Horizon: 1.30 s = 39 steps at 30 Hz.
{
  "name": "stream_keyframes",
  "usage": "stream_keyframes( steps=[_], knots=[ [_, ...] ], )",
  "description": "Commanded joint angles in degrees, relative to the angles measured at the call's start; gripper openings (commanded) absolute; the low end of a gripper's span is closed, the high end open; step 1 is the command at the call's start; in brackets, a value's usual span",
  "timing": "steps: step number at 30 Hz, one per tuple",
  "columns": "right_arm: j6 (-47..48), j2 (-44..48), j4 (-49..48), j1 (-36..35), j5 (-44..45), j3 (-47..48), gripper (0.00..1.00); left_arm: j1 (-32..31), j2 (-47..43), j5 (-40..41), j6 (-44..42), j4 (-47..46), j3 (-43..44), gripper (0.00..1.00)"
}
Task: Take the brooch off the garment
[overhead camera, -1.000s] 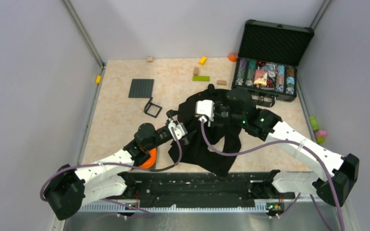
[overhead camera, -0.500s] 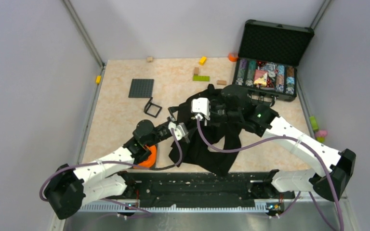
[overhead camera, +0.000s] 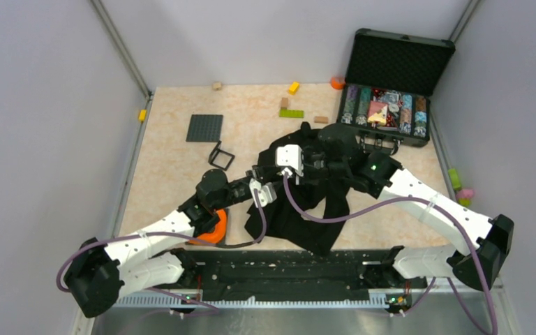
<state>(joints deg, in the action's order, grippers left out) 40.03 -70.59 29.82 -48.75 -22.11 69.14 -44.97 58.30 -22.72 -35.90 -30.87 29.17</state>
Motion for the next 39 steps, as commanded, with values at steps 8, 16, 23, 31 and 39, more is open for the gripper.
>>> stream_keyframes(
  steps=[8, 16, 23, 31, 39],
  knots=[
    [0.0, -0.5, 0.5, -0.9, -2.2, 4.2, 0.00, -0.2, 0.8, -2.4, -2.7, 4.7, 4.4, 0.42],
    [-4.0, -2.1, 2.8, -1.0, -3.0, 6.7, 0.00, -0.3, 0.5, -0.3, -3.7, 5.2, 4.6, 0.28],
    [-7.4, -3.2, 2.6, -1.0, -3.9, 7.0, 0.00, -0.4, 0.5, 0.1, -2.2, 2.8, 4.3, 0.20],
    [-9.0, -3.0, 0.8, -1.0, -3.6, 6.0, 0.00, -0.4, -0.6, -2.6, -0.2, 1.8, 3.2, 0.16],
    [-12.8, -2.7, -1.8, -1.0, -1.9, 4.5, 0.00, -0.4, -1.9, -2.1, 4.3, -3.4, 1.2, 0.00]
  ],
)
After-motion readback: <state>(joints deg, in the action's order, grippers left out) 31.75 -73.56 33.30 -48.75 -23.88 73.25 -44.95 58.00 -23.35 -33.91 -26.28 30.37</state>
